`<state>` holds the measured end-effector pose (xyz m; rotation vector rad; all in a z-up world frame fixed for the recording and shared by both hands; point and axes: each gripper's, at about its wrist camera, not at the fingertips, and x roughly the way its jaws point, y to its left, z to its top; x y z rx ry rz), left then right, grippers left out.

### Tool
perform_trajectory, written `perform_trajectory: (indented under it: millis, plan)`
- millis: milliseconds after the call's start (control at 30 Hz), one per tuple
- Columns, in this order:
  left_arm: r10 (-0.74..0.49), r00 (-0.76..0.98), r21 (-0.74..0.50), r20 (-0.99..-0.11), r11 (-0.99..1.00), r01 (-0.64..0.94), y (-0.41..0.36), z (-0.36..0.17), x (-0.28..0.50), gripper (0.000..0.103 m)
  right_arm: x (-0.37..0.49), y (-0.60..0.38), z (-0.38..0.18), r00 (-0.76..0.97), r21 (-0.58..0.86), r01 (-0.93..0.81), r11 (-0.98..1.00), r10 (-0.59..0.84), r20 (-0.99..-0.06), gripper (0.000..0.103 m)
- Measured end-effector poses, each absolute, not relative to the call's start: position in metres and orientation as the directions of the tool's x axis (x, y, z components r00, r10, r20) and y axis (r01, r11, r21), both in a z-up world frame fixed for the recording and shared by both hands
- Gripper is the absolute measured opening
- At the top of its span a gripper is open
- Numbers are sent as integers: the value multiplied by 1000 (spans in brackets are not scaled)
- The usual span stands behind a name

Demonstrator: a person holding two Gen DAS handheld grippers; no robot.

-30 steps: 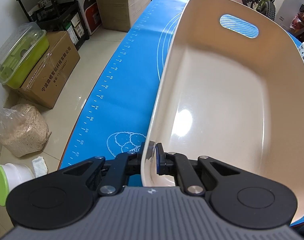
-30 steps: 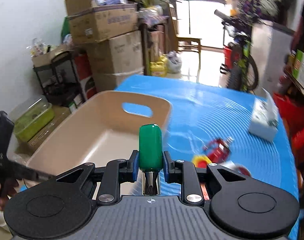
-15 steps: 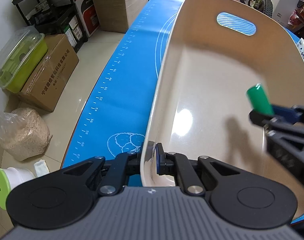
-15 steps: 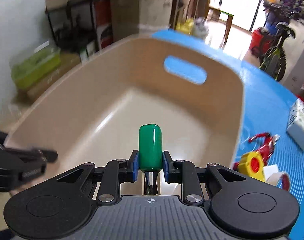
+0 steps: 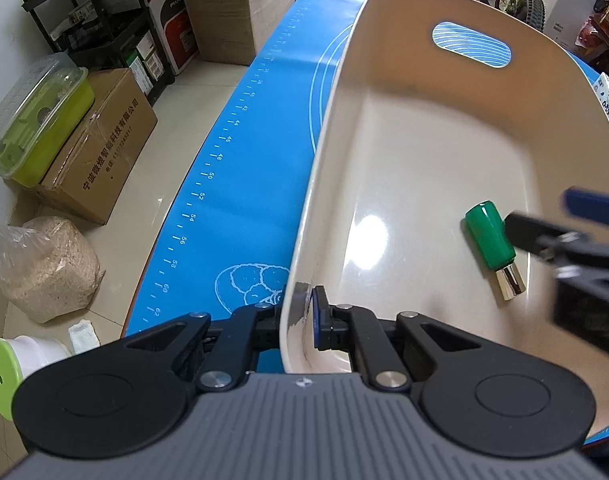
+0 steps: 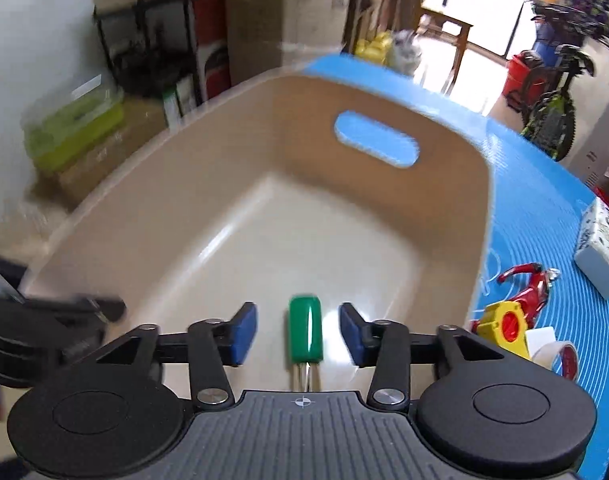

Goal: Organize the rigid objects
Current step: 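Grasp the red patterned box with the right gripper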

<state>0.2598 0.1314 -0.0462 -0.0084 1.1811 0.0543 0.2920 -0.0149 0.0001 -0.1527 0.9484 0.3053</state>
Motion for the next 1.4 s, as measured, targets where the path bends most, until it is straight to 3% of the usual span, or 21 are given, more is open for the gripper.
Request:
perform_trajectory:
  millis: [167,233,467,867,1200,1400]
  plan:
    - [39,379,23,-925,999,-47,132,-46,260,11,283,-38,32,623,36,-260,965,196,-758,77]
    - [39,379,22,-925,999,-49,132,-47,260,11,280,-52,42,656,35,-220,975,175,-734,91]
    - [41,379,25,-925,999,-48,130,-46,260,11,277,-108,54,729,-8,-92,996,62,-681,99]
    - [46,379,31,-924,998,-46,130,-46,259,11,304,-163,-39,574,-42,28,999,-51,-818,99]
    - [51,378,36,-924,998,-47,130,-47,259,11,314,-156,-74,529,-86,8,996,-77,-845,98]
    - [51,378,36,-925,998,-48,129,-47,259,11,310,-160,-70,542,-43,14,999,-44,-839,72]
